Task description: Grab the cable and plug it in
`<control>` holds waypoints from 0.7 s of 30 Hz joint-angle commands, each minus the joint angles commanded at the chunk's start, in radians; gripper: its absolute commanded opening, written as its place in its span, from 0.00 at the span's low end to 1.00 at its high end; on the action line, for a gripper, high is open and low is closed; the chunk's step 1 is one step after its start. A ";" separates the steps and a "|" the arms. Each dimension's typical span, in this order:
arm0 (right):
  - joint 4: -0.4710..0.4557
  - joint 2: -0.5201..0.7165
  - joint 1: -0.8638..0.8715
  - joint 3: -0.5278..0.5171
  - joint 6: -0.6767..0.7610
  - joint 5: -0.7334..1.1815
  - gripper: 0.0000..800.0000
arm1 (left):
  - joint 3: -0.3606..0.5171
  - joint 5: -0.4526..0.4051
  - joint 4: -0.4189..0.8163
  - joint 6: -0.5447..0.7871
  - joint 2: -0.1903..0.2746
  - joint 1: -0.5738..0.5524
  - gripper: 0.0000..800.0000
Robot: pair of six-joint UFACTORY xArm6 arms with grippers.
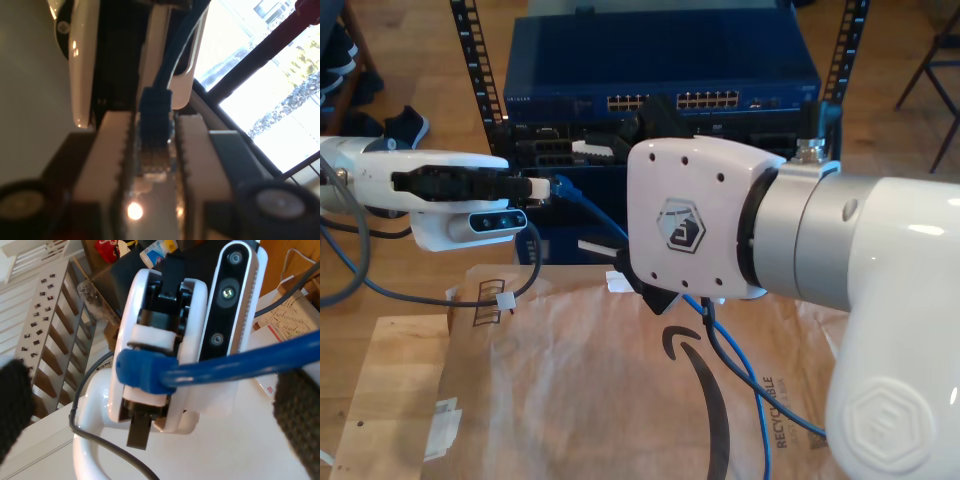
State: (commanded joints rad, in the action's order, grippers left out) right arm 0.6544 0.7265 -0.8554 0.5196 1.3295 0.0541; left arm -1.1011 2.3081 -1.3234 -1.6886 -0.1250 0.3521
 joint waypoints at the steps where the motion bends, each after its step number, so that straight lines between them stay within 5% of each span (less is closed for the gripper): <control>1: 0.000 0.000 0.000 0.000 0.000 0.000 0.75 | 0.000 0.000 0.000 0.002 0.000 -0.002 0.02; 21: 0.000 -0.003 0.000 0.000 0.003 0.000 0.51 | 0.003 0.006 0.003 0.005 0.003 -0.026 0.02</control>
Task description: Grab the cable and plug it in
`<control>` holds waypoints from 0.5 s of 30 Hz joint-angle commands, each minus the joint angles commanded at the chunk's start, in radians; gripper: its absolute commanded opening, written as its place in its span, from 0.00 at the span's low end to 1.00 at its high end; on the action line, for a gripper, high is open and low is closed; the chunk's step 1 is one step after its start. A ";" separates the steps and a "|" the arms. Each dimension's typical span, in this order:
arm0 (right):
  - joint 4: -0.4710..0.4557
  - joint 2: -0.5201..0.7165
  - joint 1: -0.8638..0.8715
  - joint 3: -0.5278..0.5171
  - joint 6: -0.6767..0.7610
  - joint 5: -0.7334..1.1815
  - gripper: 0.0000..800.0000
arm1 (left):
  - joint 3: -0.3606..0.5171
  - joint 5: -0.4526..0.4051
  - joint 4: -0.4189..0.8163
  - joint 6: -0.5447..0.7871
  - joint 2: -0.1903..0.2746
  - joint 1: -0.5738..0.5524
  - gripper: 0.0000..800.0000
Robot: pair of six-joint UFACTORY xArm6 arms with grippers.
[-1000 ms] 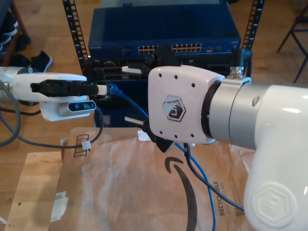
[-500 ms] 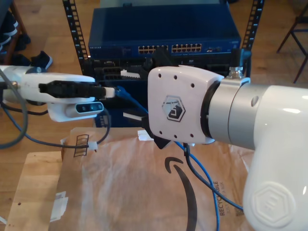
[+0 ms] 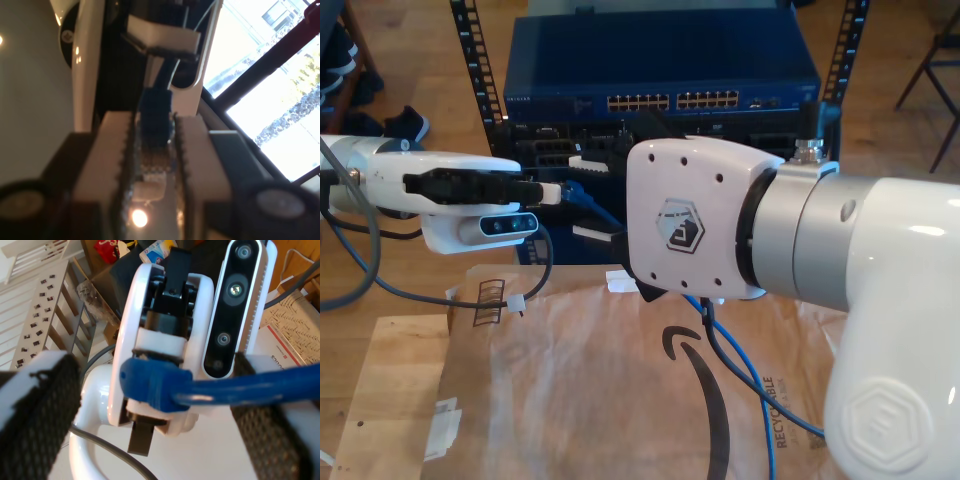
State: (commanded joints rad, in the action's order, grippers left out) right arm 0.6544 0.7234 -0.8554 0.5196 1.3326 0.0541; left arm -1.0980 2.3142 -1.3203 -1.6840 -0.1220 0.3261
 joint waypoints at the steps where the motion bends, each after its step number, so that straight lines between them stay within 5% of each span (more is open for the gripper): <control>1: 0.002 0.000 0.000 0.000 0.000 0.000 0.50 | 0.000 0.000 0.000 0.000 0.000 -0.002 0.02; 15: 0.003 0.000 0.002 0.000 0.000 -0.002 0.36 | 0.003 0.000 0.002 0.000 0.002 -0.014 0.02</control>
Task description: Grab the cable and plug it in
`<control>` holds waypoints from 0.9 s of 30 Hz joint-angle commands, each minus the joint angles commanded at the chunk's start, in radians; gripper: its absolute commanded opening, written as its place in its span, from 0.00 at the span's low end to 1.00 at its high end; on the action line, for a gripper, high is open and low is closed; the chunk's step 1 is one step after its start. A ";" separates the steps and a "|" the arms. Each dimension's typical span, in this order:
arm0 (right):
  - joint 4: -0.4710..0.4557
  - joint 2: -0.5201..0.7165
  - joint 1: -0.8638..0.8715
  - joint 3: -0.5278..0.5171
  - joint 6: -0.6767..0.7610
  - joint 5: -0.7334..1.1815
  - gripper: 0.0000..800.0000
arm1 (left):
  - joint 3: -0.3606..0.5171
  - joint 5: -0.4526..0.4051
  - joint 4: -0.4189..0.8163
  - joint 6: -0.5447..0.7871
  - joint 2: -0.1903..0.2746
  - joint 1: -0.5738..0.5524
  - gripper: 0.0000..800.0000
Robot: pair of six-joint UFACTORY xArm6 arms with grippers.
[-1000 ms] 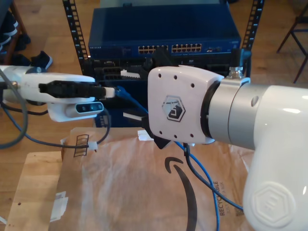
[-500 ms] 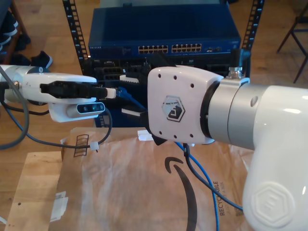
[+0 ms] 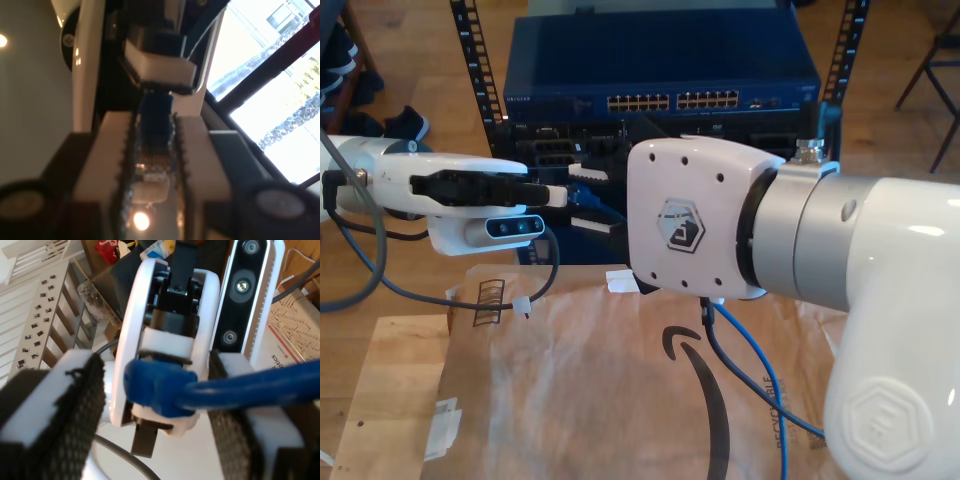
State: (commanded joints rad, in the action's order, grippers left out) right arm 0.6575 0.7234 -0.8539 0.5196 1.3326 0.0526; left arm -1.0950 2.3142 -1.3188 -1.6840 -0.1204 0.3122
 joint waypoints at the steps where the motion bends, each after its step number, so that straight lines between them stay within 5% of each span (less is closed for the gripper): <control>1: 0.000 0.000 0.000 0.000 0.000 -0.006 0.35 | 0.000 0.000 -0.002 0.000 0.000 0.000 0.02; 27: -0.002 -0.012 -0.029 -0.002 -0.002 -0.052 0.31 | -0.003 0.003 -0.002 0.000 0.025 0.005 0.02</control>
